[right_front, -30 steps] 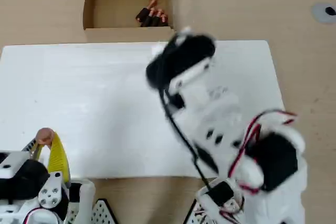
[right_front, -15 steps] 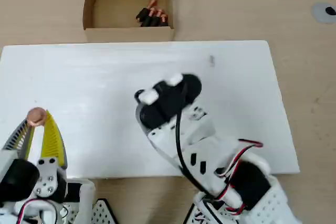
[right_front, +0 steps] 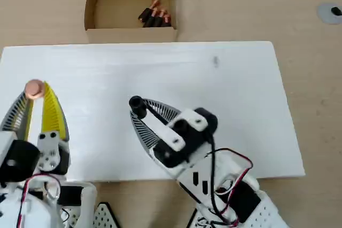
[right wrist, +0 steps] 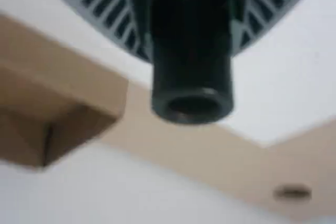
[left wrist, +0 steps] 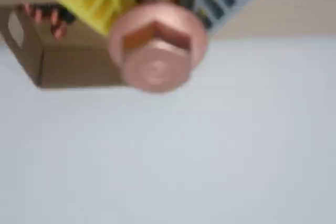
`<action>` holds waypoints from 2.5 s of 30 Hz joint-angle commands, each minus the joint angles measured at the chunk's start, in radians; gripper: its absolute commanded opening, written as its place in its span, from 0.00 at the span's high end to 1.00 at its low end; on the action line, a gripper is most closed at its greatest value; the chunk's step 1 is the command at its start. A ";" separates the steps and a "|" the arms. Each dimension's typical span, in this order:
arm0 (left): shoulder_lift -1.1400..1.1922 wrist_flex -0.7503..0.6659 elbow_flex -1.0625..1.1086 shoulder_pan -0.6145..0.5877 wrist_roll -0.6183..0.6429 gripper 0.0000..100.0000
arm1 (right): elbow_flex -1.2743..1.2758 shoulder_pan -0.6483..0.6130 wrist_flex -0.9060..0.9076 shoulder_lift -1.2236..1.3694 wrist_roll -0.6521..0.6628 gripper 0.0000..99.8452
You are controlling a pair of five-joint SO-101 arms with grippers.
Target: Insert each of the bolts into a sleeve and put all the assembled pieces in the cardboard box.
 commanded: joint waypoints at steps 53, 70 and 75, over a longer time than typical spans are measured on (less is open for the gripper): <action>0.004 -0.120 0.239 0.477 0.081 0.99 | 0.271 -0.096 -0.201 -0.143 -0.008 0.99; 0.007 -0.034 0.144 0.423 0.143 0.99 | 0.259 -0.094 -0.201 -0.143 -0.006 0.99; 0.007 -0.031 0.141 0.423 0.143 0.99 | 0.259 -0.094 -0.201 -0.143 -0.006 0.99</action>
